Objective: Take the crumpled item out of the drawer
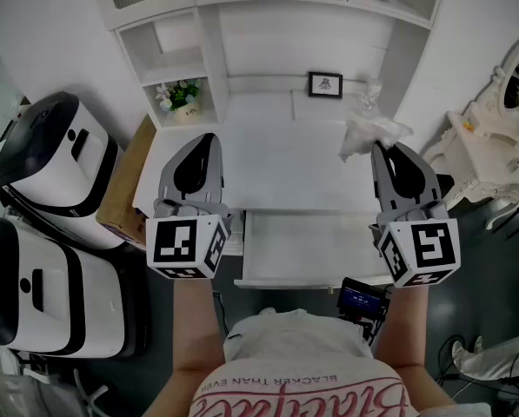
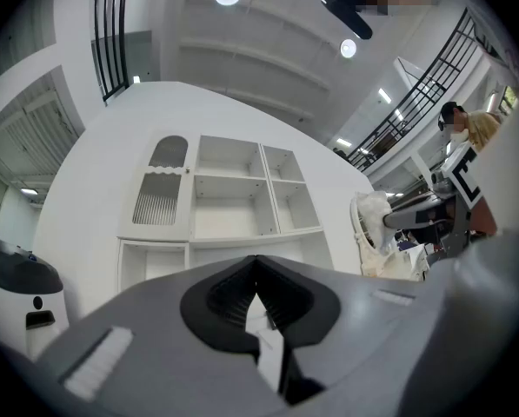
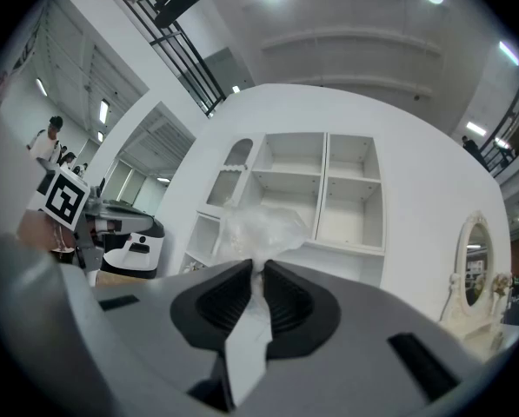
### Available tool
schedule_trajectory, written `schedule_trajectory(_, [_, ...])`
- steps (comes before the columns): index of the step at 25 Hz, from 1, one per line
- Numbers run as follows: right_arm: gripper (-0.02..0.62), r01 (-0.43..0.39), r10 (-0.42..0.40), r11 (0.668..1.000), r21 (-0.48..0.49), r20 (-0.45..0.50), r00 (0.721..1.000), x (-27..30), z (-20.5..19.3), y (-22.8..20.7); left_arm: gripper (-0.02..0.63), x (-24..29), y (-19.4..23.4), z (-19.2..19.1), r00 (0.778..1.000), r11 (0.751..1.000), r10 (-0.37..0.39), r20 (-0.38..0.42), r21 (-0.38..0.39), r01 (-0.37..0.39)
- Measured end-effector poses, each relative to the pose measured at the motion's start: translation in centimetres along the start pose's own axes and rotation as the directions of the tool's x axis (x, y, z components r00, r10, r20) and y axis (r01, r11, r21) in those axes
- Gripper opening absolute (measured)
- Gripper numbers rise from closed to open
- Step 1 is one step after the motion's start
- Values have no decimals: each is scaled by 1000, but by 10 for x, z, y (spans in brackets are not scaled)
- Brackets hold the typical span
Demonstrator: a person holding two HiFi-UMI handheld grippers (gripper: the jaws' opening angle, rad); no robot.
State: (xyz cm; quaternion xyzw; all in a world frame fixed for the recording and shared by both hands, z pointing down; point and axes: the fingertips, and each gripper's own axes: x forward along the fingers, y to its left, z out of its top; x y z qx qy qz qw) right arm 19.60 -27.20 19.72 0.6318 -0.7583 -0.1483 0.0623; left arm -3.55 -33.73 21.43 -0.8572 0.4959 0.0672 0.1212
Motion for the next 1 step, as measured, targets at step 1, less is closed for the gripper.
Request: schedule_trajectory(1, [51, 0, 0, 1000, -1, 0, 1000, 0, 0, 0, 9, 0, 0, 0, 1000, 1000, 0, 0, 0, 0])
